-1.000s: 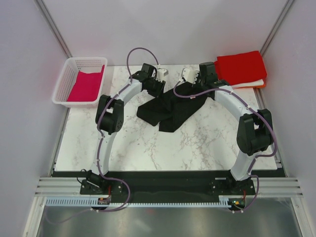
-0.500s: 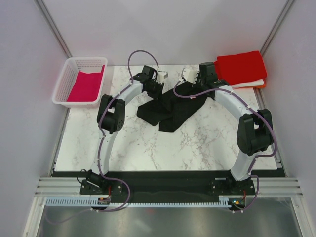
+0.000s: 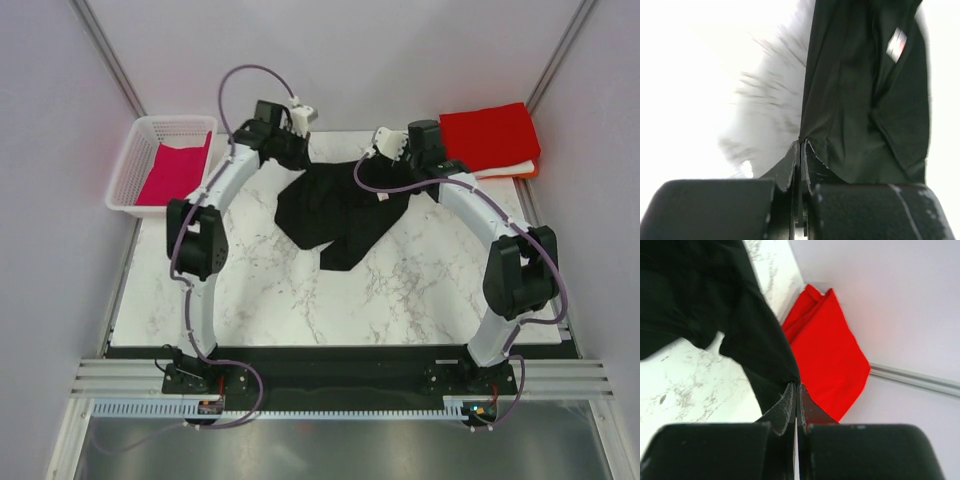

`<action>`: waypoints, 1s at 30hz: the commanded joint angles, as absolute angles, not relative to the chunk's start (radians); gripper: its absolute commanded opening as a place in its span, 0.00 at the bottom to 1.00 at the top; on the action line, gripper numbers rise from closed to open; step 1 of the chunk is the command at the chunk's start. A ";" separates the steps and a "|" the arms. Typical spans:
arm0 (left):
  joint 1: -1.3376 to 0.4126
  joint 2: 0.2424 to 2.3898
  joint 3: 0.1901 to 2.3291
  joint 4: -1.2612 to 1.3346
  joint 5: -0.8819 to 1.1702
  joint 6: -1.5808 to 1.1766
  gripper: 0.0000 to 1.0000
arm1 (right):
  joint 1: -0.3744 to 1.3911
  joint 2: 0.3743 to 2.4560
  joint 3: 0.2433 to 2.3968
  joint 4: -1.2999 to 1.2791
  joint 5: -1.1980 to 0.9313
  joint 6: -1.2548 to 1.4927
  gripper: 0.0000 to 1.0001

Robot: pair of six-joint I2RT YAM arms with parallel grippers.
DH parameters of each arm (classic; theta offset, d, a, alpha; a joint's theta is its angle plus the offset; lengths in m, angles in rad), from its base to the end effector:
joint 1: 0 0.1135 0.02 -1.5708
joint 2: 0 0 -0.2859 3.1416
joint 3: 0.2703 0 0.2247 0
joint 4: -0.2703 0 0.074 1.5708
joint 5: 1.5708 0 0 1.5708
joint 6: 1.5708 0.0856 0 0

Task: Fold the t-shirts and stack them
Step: Flatten the tshirt out

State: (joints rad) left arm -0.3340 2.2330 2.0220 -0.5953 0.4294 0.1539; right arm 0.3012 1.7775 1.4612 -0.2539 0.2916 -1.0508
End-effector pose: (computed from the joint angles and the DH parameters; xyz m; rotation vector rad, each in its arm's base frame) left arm 0.4845 -0.2058 0.2427 0.7687 2.2341 -0.5963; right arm 0.4222 0.1054 0.2988 -1.2394 1.8278 -0.7414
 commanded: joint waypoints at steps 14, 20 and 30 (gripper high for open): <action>-0.152 1.709 1.924 -0.637 0.445 0.287 0.02 | 0.293 1.536 1.661 -0.224 0.308 -0.893 0.00; -0.155 1.533 1.806 -0.692 0.494 0.324 0.02 | 0.293 1.411 1.626 -0.267 0.285 -0.853 0.00; -0.153 1.252 1.453 -0.824 0.604 0.417 0.10 | 0.291 1.088 1.319 -0.394 0.113 -0.827 0.00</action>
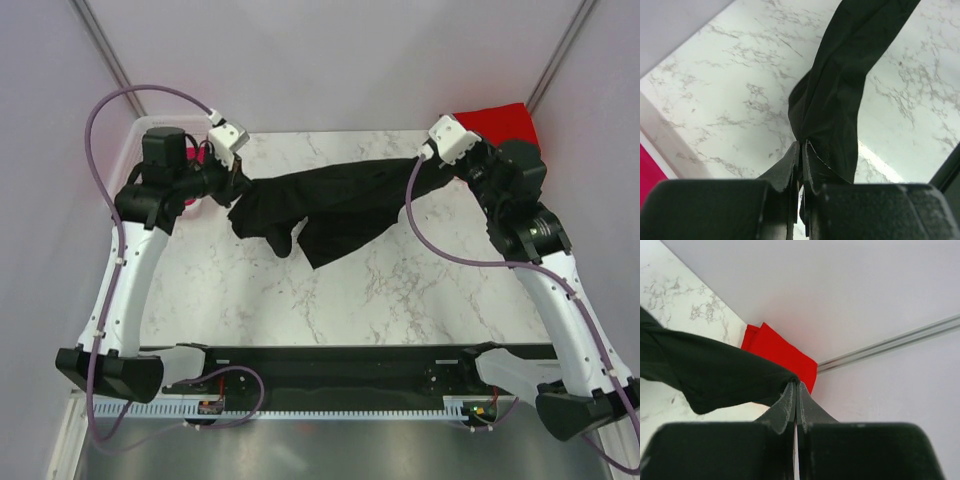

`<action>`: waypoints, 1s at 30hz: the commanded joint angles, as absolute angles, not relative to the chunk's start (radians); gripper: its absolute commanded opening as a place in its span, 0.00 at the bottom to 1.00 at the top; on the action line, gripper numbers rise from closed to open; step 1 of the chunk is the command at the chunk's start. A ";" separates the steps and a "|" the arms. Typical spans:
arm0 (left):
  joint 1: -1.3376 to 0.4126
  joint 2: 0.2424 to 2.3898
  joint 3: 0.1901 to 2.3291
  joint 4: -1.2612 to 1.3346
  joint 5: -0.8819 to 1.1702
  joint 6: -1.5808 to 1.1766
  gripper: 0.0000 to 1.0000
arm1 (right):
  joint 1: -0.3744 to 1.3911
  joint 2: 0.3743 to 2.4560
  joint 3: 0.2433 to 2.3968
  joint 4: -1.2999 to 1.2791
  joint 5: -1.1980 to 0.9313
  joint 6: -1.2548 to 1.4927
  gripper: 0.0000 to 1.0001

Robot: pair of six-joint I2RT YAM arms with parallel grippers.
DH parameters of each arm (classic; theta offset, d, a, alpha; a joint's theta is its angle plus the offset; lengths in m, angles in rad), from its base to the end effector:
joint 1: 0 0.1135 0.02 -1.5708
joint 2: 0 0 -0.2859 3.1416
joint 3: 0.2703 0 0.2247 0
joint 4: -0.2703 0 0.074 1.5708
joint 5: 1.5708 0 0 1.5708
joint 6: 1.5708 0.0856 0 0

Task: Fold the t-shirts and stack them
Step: Flatten the tshirt out

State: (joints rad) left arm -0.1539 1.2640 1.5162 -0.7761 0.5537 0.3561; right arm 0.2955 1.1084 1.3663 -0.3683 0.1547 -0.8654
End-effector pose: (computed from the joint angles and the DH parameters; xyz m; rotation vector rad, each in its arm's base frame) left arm 0.2456 -0.0836 0.4247 0.8272 1.8645 -0.4518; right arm 0.2374 0.0585 0.4651 -0.8369 1.4920 -0.5564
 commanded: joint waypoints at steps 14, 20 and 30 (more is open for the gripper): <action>-0.153 1.744 1.278 -0.779 0.689 0.542 0.07 | 0.291 1.469 1.282 -0.476 0.080 -0.756 0.00; -0.152 1.898 1.425 -0.752 0.658 0.465 0.31 | 0.291 1.617 1.370 -0.482 0.100 -0.739 0.00; -0.146 1.914 1.517 -0.773 0.673 0.449 0.34 | 0.291 1.632 1.356 -0.483 0.115 -0.730 0.00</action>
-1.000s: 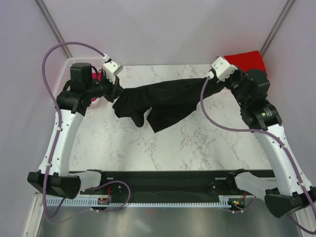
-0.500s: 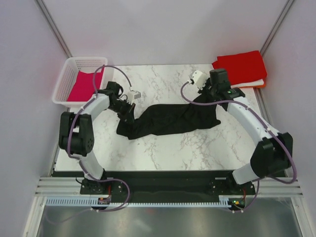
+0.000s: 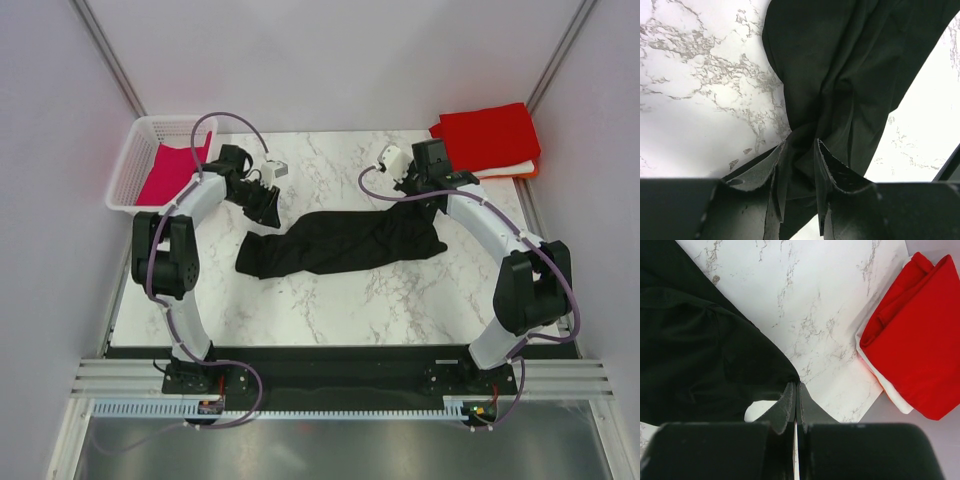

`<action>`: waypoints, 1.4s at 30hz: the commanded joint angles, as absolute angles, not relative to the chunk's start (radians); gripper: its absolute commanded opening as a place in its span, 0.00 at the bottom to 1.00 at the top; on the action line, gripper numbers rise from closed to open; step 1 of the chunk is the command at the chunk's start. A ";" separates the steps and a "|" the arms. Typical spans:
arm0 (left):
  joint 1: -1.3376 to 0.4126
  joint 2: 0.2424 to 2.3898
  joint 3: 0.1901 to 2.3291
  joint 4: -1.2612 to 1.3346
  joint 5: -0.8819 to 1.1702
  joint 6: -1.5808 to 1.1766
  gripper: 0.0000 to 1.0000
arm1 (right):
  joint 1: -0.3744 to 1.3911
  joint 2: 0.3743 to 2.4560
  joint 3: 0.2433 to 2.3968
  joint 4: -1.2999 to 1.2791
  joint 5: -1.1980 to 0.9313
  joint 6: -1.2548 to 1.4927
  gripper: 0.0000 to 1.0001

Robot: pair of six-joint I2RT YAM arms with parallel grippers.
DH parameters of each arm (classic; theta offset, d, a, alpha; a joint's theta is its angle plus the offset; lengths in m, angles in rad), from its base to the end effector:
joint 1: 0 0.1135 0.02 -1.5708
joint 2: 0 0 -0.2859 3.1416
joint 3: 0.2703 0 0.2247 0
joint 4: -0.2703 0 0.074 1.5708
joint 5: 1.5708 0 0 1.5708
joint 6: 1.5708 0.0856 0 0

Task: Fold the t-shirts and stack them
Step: Flatten the tshirt out

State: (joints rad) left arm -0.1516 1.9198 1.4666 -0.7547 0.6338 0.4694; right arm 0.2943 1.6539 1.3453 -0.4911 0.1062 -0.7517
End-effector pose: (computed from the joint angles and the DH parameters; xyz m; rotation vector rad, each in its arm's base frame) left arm 0.3773 -0.1089 0.2076 0.9390 2.4165 -0.7629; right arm 0.3655 0.1013 0.2757 -1.1498 2.0976 -0.3439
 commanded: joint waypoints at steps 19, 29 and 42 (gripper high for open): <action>-0.143 2.025 1.609 -0.966 0.592 0.563 0.44 | 0.293 1.628 1.345 -0.486 0.123 -0.733 0.00; -0.143 1.994 1.603 -0.989 0.597 0.572 0.40 | 0.293 1.626 1.330 -0.483 0.126 -0.735 0.00; -0.150 1.907 1.543 -1.006 0.611 0.529 0.40 | 0.291 1.623 1.315 -0.472 0.118 -0.736 0.00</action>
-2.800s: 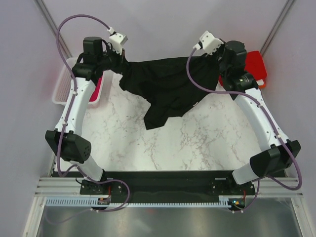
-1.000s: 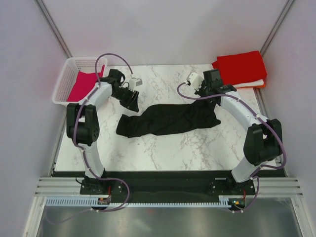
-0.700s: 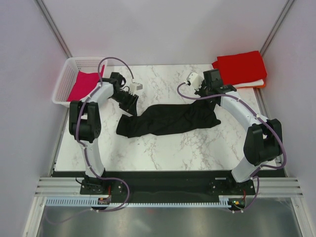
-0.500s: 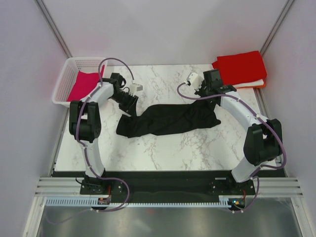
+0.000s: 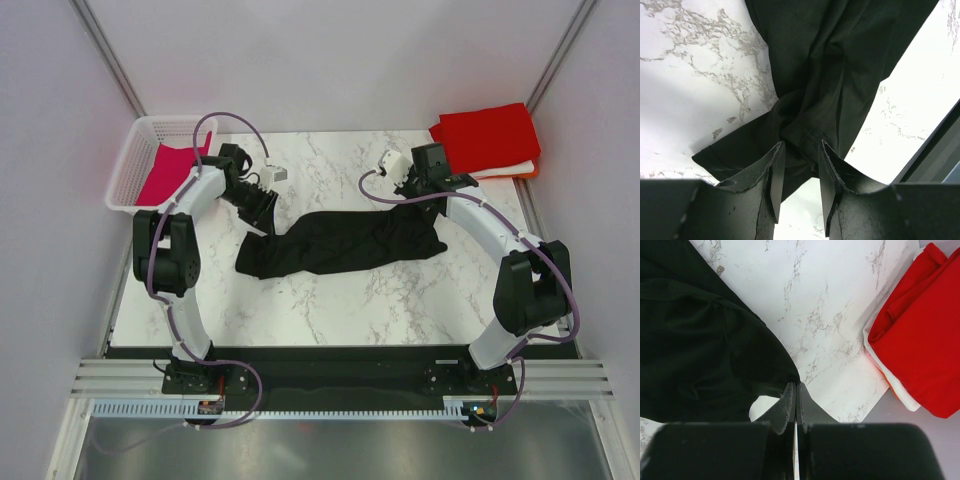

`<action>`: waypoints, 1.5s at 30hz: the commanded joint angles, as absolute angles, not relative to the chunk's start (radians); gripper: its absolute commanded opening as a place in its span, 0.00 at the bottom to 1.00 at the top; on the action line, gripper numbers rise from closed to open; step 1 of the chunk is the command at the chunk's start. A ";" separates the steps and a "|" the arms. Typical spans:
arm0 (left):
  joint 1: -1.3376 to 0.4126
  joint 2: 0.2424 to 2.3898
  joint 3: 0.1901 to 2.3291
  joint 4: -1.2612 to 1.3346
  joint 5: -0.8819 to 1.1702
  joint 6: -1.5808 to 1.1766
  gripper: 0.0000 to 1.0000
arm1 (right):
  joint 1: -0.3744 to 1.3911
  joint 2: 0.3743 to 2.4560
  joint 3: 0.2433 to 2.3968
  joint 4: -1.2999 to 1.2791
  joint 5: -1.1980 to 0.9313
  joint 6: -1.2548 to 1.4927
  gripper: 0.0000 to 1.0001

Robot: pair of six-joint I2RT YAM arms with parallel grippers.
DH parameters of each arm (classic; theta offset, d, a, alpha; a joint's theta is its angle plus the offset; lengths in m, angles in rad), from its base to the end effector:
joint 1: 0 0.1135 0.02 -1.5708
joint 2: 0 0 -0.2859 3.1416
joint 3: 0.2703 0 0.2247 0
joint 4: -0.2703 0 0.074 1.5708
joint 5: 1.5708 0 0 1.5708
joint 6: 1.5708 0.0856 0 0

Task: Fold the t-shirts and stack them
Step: Flatten the tshirt out

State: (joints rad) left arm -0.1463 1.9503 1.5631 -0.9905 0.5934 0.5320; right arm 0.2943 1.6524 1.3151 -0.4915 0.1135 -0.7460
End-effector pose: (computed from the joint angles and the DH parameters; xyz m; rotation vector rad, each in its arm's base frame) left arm 0.3659 -0.1023 0.2106 0.9882 2.5573 -0.7714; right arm 0.3617 0.0995 0.2662 -1.1567 2.1272 -0.3449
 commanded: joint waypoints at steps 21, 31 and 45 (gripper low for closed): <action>-0.170 2.022 1.581 -1.003 0.632 0.511 0.38 | 0.293 1.592 1.287 -0.471 0.130 -0.741 0.00; -0.173 2.002 1.582 -1.006 0.652 0.506 0.02 | 0.291 1.572 1.269 -0.465 0.135 -0.742 0.00; -0.169 1.672 1.706 -1.003 0.583 0.511 0.02 | 0.262 1.448 1.414 -0.382 0.202 -0.687 0.00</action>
